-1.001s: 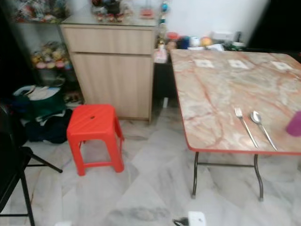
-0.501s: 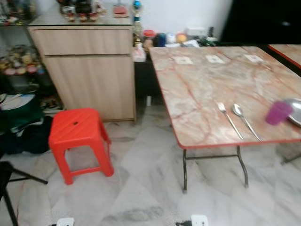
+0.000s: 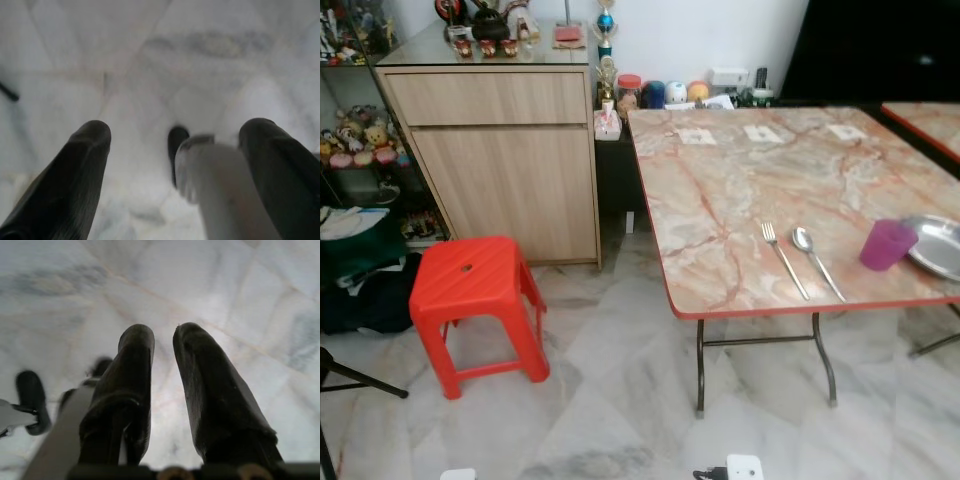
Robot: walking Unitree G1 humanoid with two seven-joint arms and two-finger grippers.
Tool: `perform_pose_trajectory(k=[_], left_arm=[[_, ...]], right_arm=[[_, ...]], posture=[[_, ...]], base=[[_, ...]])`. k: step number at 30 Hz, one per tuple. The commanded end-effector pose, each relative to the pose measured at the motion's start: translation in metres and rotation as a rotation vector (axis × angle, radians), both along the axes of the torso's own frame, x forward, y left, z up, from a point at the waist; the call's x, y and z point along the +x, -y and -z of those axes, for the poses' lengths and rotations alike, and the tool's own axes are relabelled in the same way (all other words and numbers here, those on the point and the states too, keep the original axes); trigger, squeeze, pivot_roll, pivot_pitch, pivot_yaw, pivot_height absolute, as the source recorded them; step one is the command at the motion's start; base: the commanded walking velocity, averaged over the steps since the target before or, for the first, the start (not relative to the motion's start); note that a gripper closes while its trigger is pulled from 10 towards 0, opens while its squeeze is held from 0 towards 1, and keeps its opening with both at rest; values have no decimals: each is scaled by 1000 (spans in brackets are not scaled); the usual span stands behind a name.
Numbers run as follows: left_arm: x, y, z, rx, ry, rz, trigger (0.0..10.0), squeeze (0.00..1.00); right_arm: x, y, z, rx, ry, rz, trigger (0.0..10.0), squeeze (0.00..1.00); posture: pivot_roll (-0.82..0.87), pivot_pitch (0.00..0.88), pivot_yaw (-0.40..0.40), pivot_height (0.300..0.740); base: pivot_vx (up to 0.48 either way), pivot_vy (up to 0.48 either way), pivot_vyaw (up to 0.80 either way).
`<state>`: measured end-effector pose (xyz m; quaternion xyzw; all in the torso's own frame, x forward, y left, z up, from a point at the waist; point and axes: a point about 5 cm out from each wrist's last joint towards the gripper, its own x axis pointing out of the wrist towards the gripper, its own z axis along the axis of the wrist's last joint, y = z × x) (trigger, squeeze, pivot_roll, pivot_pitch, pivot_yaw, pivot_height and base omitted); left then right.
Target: Setting the table
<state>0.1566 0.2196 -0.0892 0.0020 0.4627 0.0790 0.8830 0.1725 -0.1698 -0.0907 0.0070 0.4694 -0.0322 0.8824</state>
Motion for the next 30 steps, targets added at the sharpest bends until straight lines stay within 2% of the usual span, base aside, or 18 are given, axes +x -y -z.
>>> perform_pose_trajectory(k=[1,15,19,30], left_arm=[[9,-18,-6,36,-54,75,10000,0],[3,-24,-6,38,-62,67,10000,0],[2,-20,-4,34,-67,66,10000,0],[6,-16,-5,22,-54,57,10000,0]], right_arm=[[-15,43,1,83,-58,89,10000,0],[-16,41,1,82,-59,81,10000,0],[-16,43,2,55,-74,40,10000,0],[-14,44,0,49,-64,32,10000,0]], posture=[[38,0,14,740],[41,0,13,740],[41,0,10,740],[39,0,3,740]], base=[[0,-480,0],[0,-480,0],[0,-480,0],[0,-480,0]])
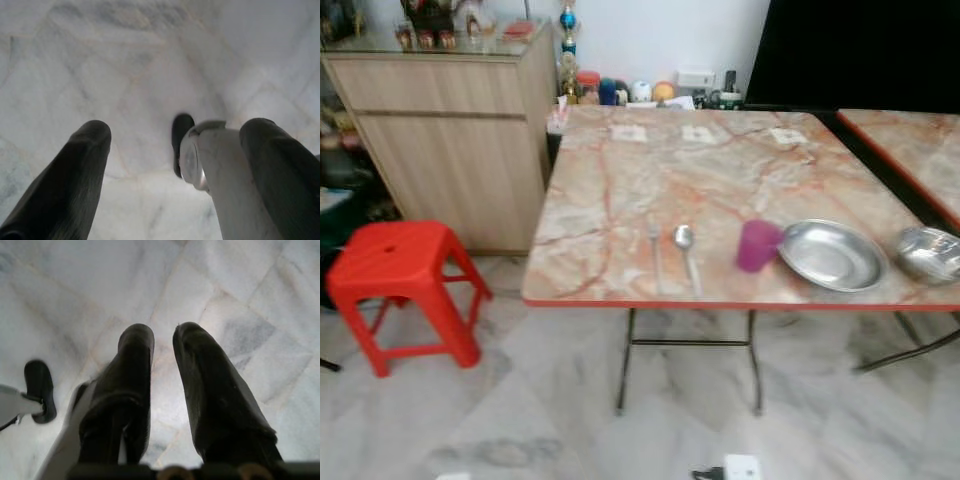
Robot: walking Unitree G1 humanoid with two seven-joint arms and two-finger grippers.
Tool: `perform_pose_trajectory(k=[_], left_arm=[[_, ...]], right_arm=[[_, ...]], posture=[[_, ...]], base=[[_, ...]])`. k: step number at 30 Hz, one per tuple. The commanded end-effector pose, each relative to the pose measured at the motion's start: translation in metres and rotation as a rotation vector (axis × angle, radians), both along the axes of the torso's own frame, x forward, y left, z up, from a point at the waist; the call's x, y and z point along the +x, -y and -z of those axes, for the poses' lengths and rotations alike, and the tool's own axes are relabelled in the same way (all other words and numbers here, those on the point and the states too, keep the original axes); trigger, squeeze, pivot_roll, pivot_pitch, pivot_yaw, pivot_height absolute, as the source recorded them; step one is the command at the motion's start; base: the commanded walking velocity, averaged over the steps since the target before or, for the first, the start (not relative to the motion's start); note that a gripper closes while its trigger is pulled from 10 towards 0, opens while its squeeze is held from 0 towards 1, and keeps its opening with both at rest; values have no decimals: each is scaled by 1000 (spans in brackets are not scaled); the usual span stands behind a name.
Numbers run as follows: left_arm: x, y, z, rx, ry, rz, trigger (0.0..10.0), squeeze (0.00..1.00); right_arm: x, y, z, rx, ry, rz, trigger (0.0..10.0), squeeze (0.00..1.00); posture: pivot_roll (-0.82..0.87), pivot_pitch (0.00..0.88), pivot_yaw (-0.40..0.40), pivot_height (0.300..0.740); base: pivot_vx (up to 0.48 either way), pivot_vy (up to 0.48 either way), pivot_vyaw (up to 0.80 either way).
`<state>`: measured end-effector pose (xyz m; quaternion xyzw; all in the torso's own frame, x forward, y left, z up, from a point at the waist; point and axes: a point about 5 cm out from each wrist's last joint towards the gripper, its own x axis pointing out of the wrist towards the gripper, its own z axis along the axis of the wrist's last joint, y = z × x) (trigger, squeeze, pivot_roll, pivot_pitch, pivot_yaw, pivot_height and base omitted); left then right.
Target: Setting the table
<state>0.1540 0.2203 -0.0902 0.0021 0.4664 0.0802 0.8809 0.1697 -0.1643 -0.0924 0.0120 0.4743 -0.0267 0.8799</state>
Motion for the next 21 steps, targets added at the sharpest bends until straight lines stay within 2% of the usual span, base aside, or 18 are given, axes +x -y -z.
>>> perform_pose_trajectory(k=[1,4,8,21], left_arm=[[9,-15,-6,20,-44,59,10000,0],[10,-15,-6,20,-41,57,10000,0],[10,-16,-6,22,-42,58,10000,0],[8,-21,-7,24,-42,62,10000,0]], right_arm=[[-10,49,-2,31,-53,34,10000,0],[-10,48,-2,32,-51,36,10000,0],[-10,48,-2,37,-49,46,10000,0],[-9,46,-2,43,-38,68,10000,0]], posture=[[39,0,4,740],[39,0,8,740],[36,0,11,740],[30,0,20,740]], base=[[0,-480,463],[0,-475,725],[0,0,739],[0,0,0]])
